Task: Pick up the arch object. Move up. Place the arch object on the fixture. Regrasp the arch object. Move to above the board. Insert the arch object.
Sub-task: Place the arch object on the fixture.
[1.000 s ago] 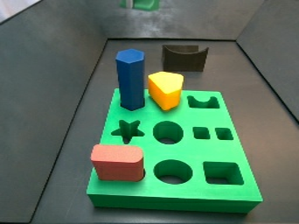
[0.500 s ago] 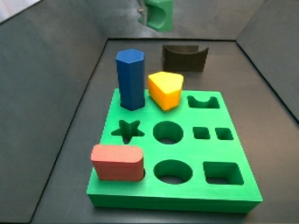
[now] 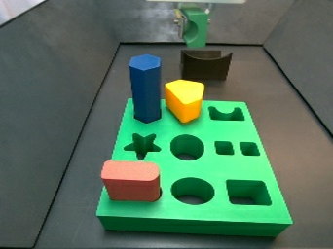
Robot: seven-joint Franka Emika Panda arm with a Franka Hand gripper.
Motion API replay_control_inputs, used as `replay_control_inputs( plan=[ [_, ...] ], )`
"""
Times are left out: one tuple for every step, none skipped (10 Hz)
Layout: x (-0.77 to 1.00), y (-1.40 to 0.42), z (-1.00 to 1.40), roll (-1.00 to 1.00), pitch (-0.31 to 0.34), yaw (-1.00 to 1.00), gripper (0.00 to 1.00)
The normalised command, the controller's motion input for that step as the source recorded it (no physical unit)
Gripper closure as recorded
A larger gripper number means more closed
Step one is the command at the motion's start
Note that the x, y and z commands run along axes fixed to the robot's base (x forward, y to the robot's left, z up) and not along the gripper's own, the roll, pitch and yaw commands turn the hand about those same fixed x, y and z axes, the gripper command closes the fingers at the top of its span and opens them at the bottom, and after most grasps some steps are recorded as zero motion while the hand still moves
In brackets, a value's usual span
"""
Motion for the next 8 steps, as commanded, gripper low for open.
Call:
replay_control_inputs(
  plan=[
    [0.95,-0.06,-0.06,0.03,0.107,-0.5,1.0],
    [0.86,-0.04,-0.04,0.03,0.117,-0.33,1.0],
    [0.74,-0.02,-0.02,0.03,0.132,-0.19,1.0],
    [0.25,1.0,0.49,-1.0,-0.012,0.08,1.0],
    [0.18,1.0,0.49,-1.0,0.004,0.09,1.0],
    [0.14,1.0,0.45,-1.0,0.02,0.08,1.0],
    [0.06,1.0,0.36,-1.0,0.031,0.07,1.0],
    [0.06,1.0,0.35,-1.0,0.04,0.05,1.0]
  ],
)
